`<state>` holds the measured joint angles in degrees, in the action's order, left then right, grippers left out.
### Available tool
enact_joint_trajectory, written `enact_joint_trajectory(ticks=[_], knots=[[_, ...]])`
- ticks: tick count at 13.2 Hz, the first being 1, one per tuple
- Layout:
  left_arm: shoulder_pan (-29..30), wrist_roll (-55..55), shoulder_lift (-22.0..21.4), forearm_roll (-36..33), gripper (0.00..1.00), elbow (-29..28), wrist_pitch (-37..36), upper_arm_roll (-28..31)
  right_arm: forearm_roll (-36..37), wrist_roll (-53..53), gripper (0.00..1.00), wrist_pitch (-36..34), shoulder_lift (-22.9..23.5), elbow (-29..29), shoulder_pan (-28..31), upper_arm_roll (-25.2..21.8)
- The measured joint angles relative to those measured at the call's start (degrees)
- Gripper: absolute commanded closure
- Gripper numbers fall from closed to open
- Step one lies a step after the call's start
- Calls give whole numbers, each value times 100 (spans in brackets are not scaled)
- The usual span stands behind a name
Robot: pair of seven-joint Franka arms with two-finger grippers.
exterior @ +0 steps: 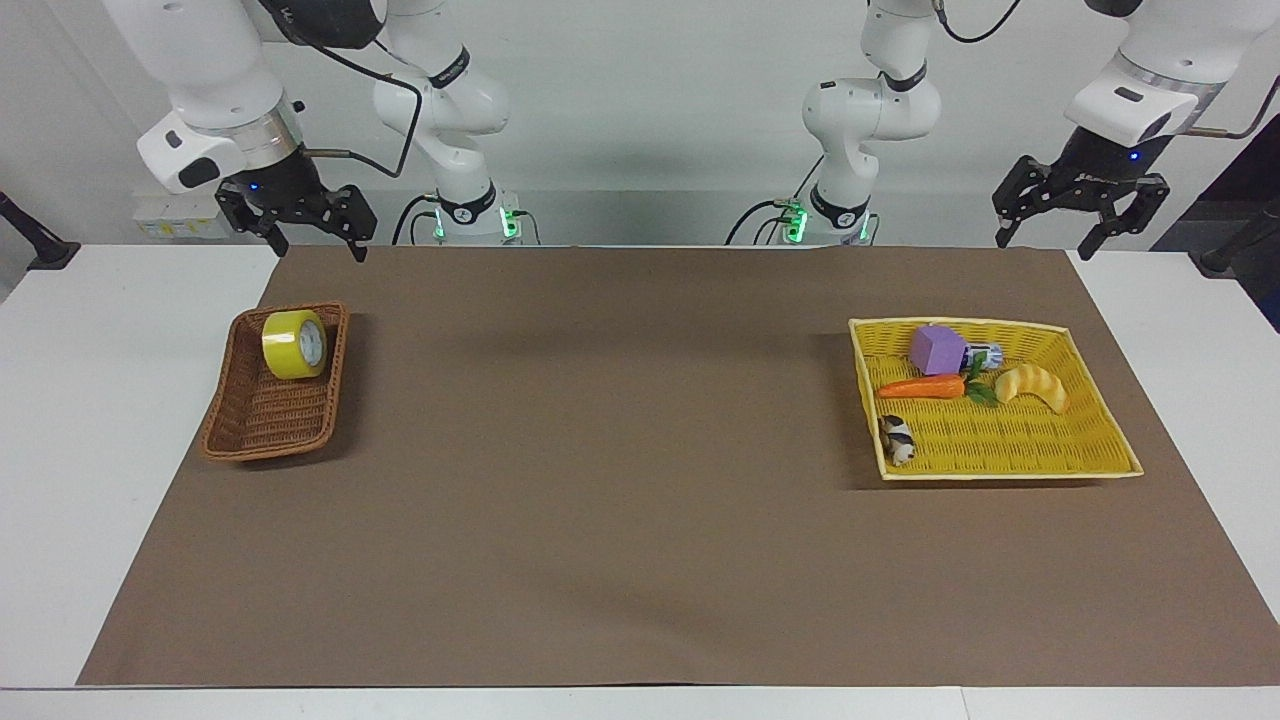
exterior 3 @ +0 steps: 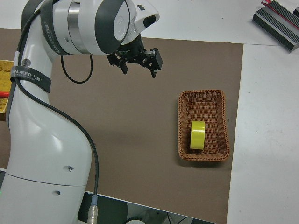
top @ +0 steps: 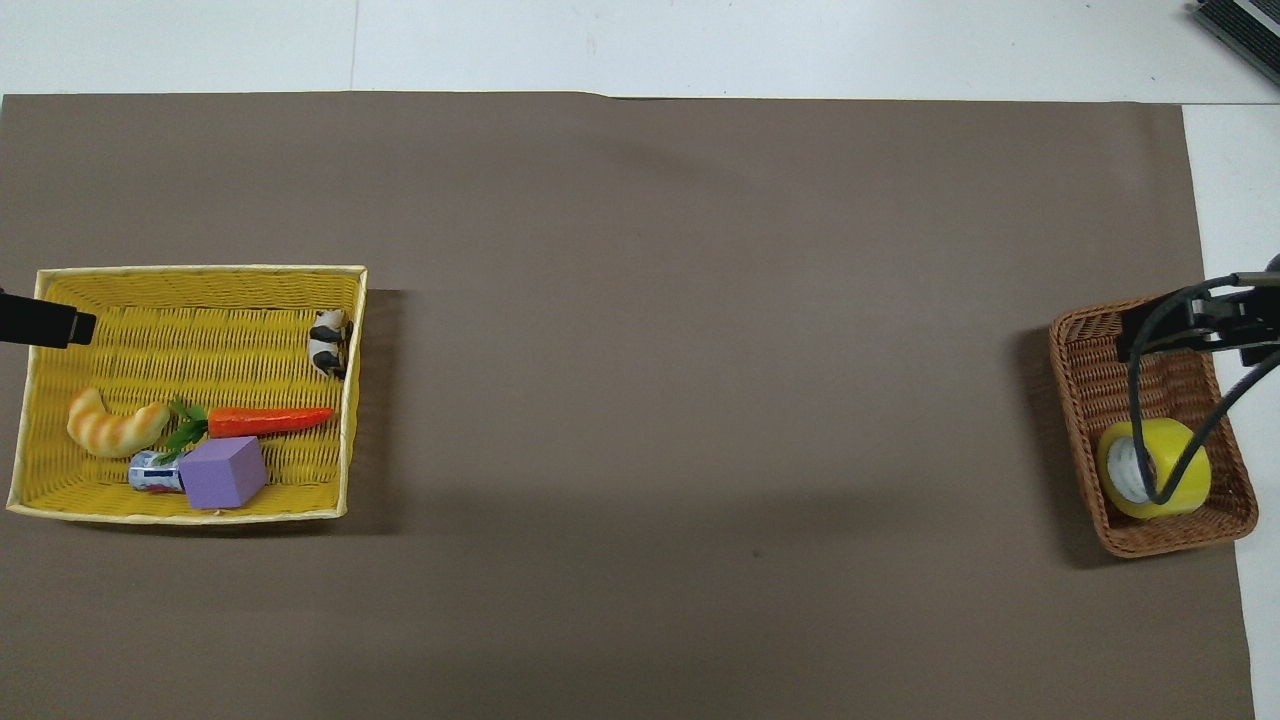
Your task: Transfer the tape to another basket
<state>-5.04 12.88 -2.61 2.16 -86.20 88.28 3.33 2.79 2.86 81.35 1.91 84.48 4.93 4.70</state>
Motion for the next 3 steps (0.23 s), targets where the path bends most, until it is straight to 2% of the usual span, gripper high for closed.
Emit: enact_joint_trajectory(ticks=[3], knots=[[0,-1,-17,0,0,0,-8,0,0,0,0,0,2,-1,0,0]])
